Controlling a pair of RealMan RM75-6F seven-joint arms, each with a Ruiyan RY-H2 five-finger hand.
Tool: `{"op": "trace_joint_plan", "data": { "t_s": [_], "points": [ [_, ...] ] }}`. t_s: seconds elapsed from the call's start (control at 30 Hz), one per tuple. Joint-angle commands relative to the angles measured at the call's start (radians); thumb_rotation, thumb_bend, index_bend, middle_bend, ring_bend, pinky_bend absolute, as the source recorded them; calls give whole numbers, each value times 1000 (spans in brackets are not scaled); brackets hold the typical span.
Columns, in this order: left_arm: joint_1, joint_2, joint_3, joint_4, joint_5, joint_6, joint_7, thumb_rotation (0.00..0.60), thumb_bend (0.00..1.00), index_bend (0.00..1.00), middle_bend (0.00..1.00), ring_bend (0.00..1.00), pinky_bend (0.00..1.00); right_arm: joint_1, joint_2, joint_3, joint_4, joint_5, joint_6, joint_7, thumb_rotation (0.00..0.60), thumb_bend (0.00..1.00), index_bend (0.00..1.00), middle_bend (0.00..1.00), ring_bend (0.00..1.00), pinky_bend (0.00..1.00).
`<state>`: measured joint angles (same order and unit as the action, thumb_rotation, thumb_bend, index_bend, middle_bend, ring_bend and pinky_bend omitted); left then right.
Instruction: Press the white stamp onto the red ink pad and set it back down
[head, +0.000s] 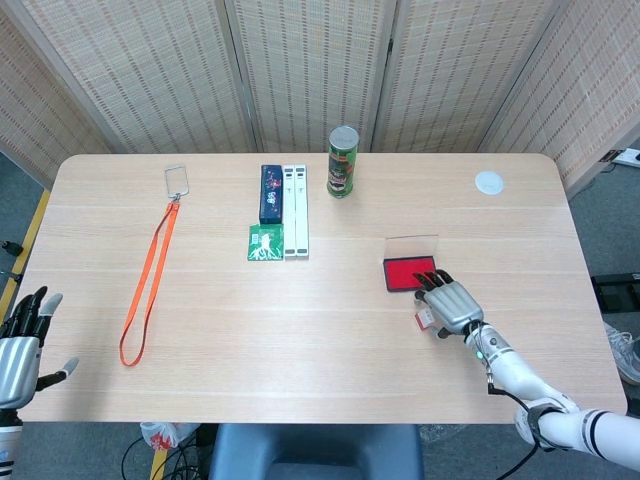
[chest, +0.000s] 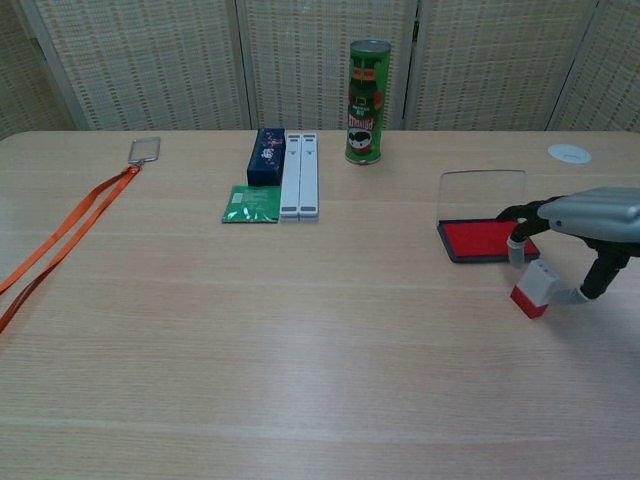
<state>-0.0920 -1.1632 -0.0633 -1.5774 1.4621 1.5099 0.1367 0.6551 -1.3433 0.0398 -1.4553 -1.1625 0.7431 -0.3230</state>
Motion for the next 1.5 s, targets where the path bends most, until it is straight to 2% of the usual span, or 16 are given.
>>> {"op": "trace_joint_plan", "data": {
  "t_s": [0.03, 0.3, 0.4, 0.6, 0.73, 0.93, 1.0, 1.07, 1.17, 1.27, 1.5],
  "points": [
    [0, -1, 0, 1, 0, 0, 1, 600, 200, 13, 31, 49, 256, 3, -7, 0, 5, 2, 3, 1, 600, 288, 352, 0, 0, 0],
    [2, -2, 0, 5, 8, 8, -6, 600, 200, 0, 29, 49, 256, -3, -32, 1, 24, -3, 47, -9, 600, 310, 545, 30, 0, 0],
    [3, -3, 0, 6, 11, 10, -7, 600, 200, 0, 29, 49, 256, -9, -35, 3, 21, -16, 73, -7, 600, 323, 612, 82, 0, 0],
    [5, -4, 0, 8, 16, 16, -8, 600, 200, 0, 17, 49, 256, -14, -37, 1, 16, -21, 97, -21, 600, 335, 743, 262, 0, 0],
    [7, -3, 0, 8, 15, 18, -11, 600, 200, 0, 11, 49, 256, -15, -40, 1, 13, -17, 102, -30, 600, 340, 789, 310, 23, 0],
    [6, -1, -1, 6, 11, 14, -11, 600, 200, 0, 11, 49, 256, -16, -13, 13, -38, -43, 134, -22, 600, 339, 789, 414, 112, 7],
    [7, -1, -1, 4, 9, 12, -11, 600, 200, 0, 11, 49, 256, -19, 2, 19, -64, -67, 163, -22, 600, 339, 789, 480, 204, 139],
    [5, 0, -2, 4, 6, 8, -10, 600, 200, 0, 11, 49, 256, -21, 14, 26, -85, -83, 185, -21, 600, 339, 789, 596, 370, 406],
    [2, -1, -3, 4, 0, -2, -6, 600, 200, 0, 11, 49, 256, -20, 21, 38, -101, -97, 213, -38, 600, 340, 790, 766, 566, 749],
    [1, -1, -2, 2, -2, -5, -2, 600, 200, 0, 11, 49, 256, -10, 26, 53, -113, -74, 213, -67, 600, 340, 809, 873, 677, 867],
    [2, 5, -2, -2, -3, -8, -12, 600, 200, 0, 11, 49, 256, 25, 25, 83, -123, 59, 179, -180, 600, 343, 895, 980, 784, 963]
  ]
}}
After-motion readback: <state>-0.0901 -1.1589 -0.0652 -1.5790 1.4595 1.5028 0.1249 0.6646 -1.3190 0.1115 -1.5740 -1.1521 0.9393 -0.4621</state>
